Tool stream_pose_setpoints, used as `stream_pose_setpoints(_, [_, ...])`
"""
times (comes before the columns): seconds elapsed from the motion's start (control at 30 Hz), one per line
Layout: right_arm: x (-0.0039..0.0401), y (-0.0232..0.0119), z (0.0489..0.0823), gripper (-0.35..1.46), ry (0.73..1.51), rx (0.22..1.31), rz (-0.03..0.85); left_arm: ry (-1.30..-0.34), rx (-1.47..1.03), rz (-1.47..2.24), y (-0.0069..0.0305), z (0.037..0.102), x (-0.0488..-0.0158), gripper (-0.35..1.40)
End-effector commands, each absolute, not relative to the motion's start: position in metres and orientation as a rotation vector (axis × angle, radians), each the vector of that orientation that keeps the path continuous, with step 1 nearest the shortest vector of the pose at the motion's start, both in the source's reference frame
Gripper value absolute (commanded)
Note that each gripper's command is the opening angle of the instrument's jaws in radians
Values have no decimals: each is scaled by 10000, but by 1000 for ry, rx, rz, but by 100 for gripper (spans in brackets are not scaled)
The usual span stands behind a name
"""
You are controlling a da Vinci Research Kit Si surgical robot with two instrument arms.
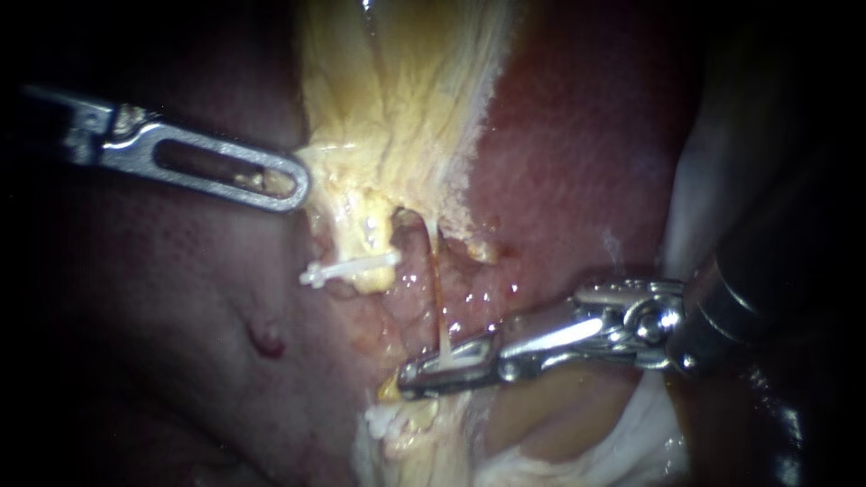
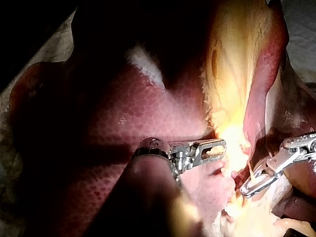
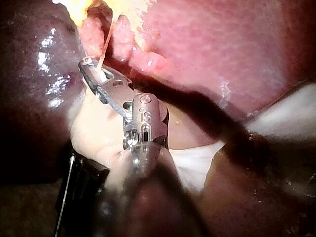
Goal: Going back first clip right tube
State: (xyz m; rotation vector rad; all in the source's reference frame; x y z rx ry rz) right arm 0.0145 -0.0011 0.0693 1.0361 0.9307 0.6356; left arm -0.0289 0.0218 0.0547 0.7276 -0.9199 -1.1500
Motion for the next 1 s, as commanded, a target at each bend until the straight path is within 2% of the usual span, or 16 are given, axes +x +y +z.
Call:
stream_pose_setpoints(0.03, [145,-10,693,-35,932,1037,636,-920,727,-1149,218,547,-289,-35])
stream_pose_setpoints(0.17, [145,-10,693,-35,911,1061,660,-920,727,-1149,218,547,-289,-35])
stream_pose_setpoints(0.3, [147,-14,693,19,969,1074,673,-920,727,-1149,218,547,-289,-35])
stream_pose_setpoints(0.4, [157,-13,693,44,992,1053,692,-920,728,-1149,219,547,-289,-35])
stream_pose_setpoints(0.57, [164,-12,694,48,1030,993,636,-920,728,-1149,219,547,-289,-35])
stream_pose_setpoints(0.83, [164,-5,708,49,1139,754,473,-920,727,-1150,218,546,-289,-35])
stream_pose_setpoints(1.0, [148,1,713,49,1162,680,419,-920,727,-1150,218,546,-289,-35])
